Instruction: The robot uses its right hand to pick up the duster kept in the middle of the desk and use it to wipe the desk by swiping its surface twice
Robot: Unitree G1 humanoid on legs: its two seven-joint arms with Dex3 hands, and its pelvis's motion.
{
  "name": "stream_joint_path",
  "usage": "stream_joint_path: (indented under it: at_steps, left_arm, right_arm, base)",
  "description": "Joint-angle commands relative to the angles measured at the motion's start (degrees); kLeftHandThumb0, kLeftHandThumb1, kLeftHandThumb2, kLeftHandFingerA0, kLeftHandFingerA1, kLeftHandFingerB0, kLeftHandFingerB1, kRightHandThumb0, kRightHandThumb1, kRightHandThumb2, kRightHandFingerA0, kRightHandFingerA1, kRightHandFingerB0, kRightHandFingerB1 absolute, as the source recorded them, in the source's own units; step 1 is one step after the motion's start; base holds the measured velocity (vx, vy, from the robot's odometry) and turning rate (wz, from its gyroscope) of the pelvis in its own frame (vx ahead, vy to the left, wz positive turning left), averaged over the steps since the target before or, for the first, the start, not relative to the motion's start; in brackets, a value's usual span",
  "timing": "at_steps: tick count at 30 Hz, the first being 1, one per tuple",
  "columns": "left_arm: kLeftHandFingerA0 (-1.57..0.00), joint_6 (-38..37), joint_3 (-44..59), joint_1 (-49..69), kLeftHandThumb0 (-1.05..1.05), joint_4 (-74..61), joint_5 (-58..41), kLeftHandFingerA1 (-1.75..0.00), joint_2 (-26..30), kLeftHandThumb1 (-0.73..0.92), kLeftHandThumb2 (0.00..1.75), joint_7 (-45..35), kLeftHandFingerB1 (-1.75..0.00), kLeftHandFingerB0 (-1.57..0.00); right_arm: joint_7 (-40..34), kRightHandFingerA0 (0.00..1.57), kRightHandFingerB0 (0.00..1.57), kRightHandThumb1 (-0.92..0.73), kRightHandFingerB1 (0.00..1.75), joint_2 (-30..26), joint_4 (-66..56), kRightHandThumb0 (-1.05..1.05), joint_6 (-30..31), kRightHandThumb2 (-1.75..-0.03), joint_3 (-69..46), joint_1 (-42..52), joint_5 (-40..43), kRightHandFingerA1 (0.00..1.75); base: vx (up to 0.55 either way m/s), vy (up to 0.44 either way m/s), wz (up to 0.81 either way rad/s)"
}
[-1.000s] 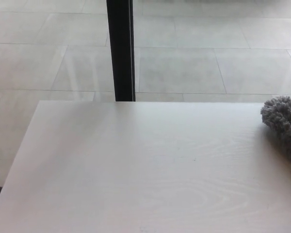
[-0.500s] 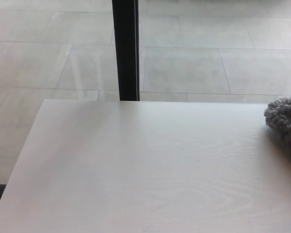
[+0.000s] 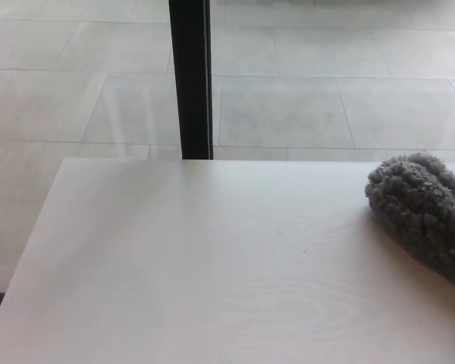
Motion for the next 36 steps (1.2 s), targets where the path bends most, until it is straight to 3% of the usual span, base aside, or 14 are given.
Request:
stream_joint_path:
  at_steps: [1, 2, 3, 5, 7, 8, 13, 15, 16, 17, 18, 27, 30, 36]
  left_arm:
    - [-0.61, -0.37, -0.07, -0.53, -0.48, -0.17, -0.54, -0.58, 1.23, 0.68, 0.60, -0.54, -0.50, -0.54]
    - [-0.62, -0.34, -0.47, -0.62, -0.46, -0.61, -0.20, -0.57, 1.29, 0.71, 0.61, -0.20, -0.50, -0.54]
    - [-0.63, 0.03, -0.19, -0.81, -0.45, -0.42, -0.53, -0.59, 1.31, 0.71, 0.60, -0.41, -0.50, -0.51]
    - [-0.63, 0.29, -0.22, -1.27, -0.45, -0.37, -0.57, -0.59, 1.47, 0.71, 0.60, -0.47, -0.50, -0.51]
    - [-0.62, -0.28, -0.58, -1.53, -0.47, -0.37, -0.21, -0.59, 1.44, 0.70, 0.60, -0.40, -0.50, -0.51]
    - [-0.62, -0.48, -0.90, -1.56, -0.48, -0.48, 0.03, -0.59, 1.48, 0.70, 0.61, -0.49, -0.49, -0.50]
    - [-0.66, 0.24, -1.29, -2.72, -0.47, -0.31, -0.02, -0.59, 1.80, 0.69, 0.60, 0.49, -0.50, -0.54]
    - [-0.66, -0.25, -1.61, -2.78, -0.48, -0.22, 0.21, -0.59, 1.98, 0.71, 0.59, -0.05, -0.49, -0.51]
    - [-0.66, -0.86, -1.90, -2.69, -0.48, -0.25, 0.49, -0.58, 2.02, 0.72, 0.59, -0.13, -0.49, -0.53]
    - [-0.63, -0.78, -1.88, -2.75, -0.47, -0.36, 0.37, -0.58, 2.16, 0.71, 0.61, -0.32, -0.49, -0.51]
    - [-0.60, -0.47, -1.97, -2.94, -0.47, -0.36, 0.32, -0.57, 2.37, 0.73, 0.62, -0.29, -0.49, -0.52]
    - [-0.61, 0.40, -1.93, -3.92, -0.45, -0.61, -0.44, -0.57, 2.90, 0.75, 0.62, -0.72, -0.49, -0.50]
    - [-0.64, -0.01, -2.13, -3.94, -0.46, -0.57, -0.15, -0.57, 3.13, 0.75, 0.62, -0.62, -0.49, -0.50]
    - [-0.62, -0.14, -2.11, -4.15, -0.45, -0.35, -0.12, -0.57, 3.53, 0.76, 0.62, -1.00, -0.50, -0.50]
  right_arm:
    - [-0.71, 0.93, 0.78, -0.77, 0.91, 2.96, 0.06, -0.44, -4.93, -0.67, 2.10, 2.93, -1.79, 1.73]
    - [-2.07, 0.91, 0.77, -0.77, 0.99, 3.23, -0.57, -0.45, -6.80, -0.68, 3.29, 2.71, -2.84, 1.74]
    - [-2.43, 0.93, 0.71, -0.83, 1.43, 3.80, -1.12, -0.44, -7.34, -0.71, 4.22, 2.39, -3.56, 1.75]
    - [-2.85, 0.93, 0.71, -0.83, 1.43, 3.92, -1.30, -0.44, -7.65, -0.71, 4.79, 2.25, -3.52, 1.75]
    - [-3.90, 0.91, 0.76, -0.81, 0.84, 5.98, -3.00, -0.46, -8.84, -0.64, 8.12, 1.29, -6.07, 1.74]
    - [-4.49, 0.91, 0.70, -0.81, 1.12, 6.30, -3.32, -0.47, -9.02, -0.64, 8.80, 1.16, -6.37, 1.75]
    - [-3.51, 0.92, 0.70, -0.85, 1.49, 9.34, -6.11, -0.42, -10.18, -0.73, 11.62, 0.61, -7.36, 1.75]
    - [-3.38, 0.91, 0.72, -0.87, 1.33, 9.67, -6.81, -0.43, -10.63, -0.70, 11.99, 0.72, -7.32, 1.75]
    - [-2.50, 1.17, 0.81, -0.70, 1.10, 10.11, -7.42, -0.48, -11.03, -1.11, 11.95, 0.80, -6.91, 1.36]
    - [-1.42, 1.13, 0.81, -0.68, 1.05, 10.71, -8.61, -0.45, -11.10, -1.11, 13.24, 0.69, -7.87, 1.32]
    - [-1.84, 0.82, 0.79, -0.85, 1.18, 11.22, -9.48, -0.45, -11.56, -0.68, 14.01, 0.79, -8.42, 1.74]
    - [-3.66, 0.84, 0.75, -0.79, 1.14, 11.71, -18.10, -0.43, -15.36, -0.70, 19.94, 3.10, -12.54, 1.75]
    - [-3.05, 0.90, 0.76, -0.58, 1.39, 10.67, -23.42, -0.33, -15.80, -1.19, 21.80, 4.23, -14.12, 1.75]
    - [1.31, 0.95, 0.84, -0.56, 1.06, 7.79, -32.67, -0.36, -16.96, -1.21, 21.80, 7.23, -14.19, 1.75]
  base:
    - [0.00, 0.000, 0.00]
    - [0.00, 0.000, 0.00]
    - [0.00, 0.000, 0.00]
    - [0.00, 0.000, 0.00]
    - [0.00, 0.000, 0.00]
    - [0.00, 0.000, 0.00]
    - [0.00, 0.000, 0.00]
    - [0.00, 0.000, 0.00]
    - [0.00, 0.000, 0.00]
    - [0.00, 0.000, 0.00]
    - [0.00, 0.000, 0.00]
    - [0.00, 0.000, 0.00]
    - [0.00, 0.000, 0.00]
    - [0.00, 0.000, 0.00]
